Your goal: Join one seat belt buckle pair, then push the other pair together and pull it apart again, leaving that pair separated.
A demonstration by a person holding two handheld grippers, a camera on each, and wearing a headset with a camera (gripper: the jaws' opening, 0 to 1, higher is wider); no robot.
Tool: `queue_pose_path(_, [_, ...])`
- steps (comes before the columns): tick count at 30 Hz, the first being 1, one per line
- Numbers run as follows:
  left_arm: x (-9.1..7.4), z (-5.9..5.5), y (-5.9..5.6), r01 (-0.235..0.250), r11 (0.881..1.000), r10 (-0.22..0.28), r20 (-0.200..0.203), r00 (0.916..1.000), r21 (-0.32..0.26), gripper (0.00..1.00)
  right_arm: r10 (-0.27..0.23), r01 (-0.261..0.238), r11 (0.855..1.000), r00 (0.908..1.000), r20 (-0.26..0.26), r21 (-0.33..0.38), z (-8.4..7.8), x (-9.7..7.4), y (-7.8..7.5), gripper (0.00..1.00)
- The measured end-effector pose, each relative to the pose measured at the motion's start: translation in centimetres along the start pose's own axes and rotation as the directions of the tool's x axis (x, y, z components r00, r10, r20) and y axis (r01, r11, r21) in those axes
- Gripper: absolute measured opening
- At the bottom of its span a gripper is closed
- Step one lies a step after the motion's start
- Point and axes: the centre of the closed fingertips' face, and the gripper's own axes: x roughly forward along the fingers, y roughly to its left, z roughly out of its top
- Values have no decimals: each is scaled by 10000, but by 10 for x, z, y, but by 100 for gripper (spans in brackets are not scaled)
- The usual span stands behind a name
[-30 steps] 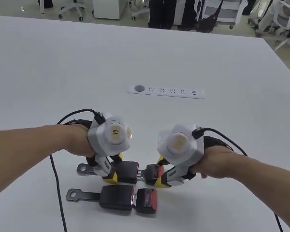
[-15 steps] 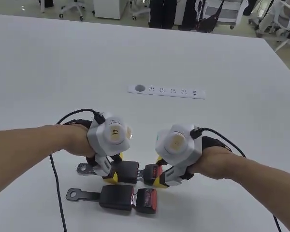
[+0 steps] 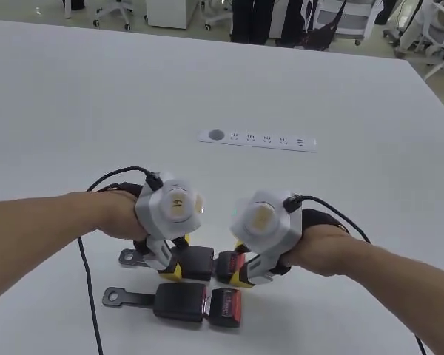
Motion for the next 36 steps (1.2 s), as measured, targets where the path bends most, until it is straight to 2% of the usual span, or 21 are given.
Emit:
queue_pose_path(24, [1,0,0,-10,9999,9,-47,10000,-128,31,78,-77,9997,10000,60,-216,1,4,-1,26])
queue_pose_path(36, [2,-3,2,6,9997,-12,-220,9998,-237,32,131,-133,9993,9999,-64,-338,-3,1,-2,27])
